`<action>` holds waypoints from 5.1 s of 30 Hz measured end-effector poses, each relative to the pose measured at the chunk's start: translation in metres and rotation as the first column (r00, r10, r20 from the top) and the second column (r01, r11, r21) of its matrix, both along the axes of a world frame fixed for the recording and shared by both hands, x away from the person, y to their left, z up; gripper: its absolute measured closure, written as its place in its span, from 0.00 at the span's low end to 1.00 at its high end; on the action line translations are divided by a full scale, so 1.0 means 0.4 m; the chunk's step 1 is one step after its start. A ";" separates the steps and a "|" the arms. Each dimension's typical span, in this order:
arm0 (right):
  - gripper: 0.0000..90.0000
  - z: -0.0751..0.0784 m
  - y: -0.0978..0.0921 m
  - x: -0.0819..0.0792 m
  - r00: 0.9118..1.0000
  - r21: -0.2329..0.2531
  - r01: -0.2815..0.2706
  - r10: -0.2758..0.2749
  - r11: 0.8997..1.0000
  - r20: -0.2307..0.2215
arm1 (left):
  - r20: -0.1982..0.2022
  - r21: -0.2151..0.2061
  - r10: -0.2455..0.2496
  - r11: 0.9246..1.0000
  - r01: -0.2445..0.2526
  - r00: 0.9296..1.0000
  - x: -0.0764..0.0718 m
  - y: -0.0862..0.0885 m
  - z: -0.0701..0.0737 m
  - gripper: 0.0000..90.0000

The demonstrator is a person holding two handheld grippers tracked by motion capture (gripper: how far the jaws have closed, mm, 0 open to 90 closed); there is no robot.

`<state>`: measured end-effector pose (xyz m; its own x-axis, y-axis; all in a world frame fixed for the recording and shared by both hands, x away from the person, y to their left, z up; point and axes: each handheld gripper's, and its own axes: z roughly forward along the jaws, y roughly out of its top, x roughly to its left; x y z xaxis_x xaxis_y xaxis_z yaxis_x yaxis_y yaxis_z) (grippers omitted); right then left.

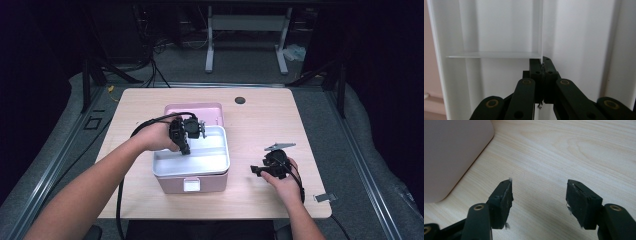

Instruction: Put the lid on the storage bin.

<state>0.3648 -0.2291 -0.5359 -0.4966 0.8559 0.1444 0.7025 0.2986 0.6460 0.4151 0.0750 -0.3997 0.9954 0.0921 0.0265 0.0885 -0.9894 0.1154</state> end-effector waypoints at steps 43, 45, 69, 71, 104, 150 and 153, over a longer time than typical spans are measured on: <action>0.42 -0.003 0.004 0.001 1.000 0.003 -0.005 0.005 1.000 -0.011 | -0.054 -0.044 -0.031 0.999 0.029 0.998 0.005 0.017 -0.051 0.96; 0.42 -0.003 0.003 0.001 1.000 0.003 -0.005 0.005 1.000 -0.011 | -0.038 -0.040 -0.022 0.999 0.021 0.999 0.006 0.020 -0.051 0.90; 0.42 -0.004 0.004 0.002 1.000 0.002 -0.003 0.003 1.000 -0.012 | -0.012 -0.149 0.106 0.983 -0.106 0.994 0.002 0.141 0.014 0.61; 0.42 -0.004 0.004 0.002 1.000 0.002 -0.002 0.002 1.000 -0.012 | -0.006 -0.154 0.127 0.980 -0.127 0.992 0.001 0.154 0.019 0.62; 0.45 0.206 0.161 0.226 0.999 0.031 -0.034 0.034 0.999 0.011 | -0.009 -0.145 0.134 0.980 -0.134 0.991 -0.022 0.127 -0.019 0.90; 0.68 0.152 0.287 0.467 0.992 0.117 0.087 -0.075 0.989 -0.104 | -0.017 -0.103 0.029 0.994 -0.031 0.999 -0.009 0.057 -0.055 0.96; 0.75 0.154 0.280 0.467 0.991 0.116 0.095 -0.083 0.989 -0.105 | -0.018 -0.103 0.028 0.994 -0.030 0.999 -0.009 0.057 -0.055 0.96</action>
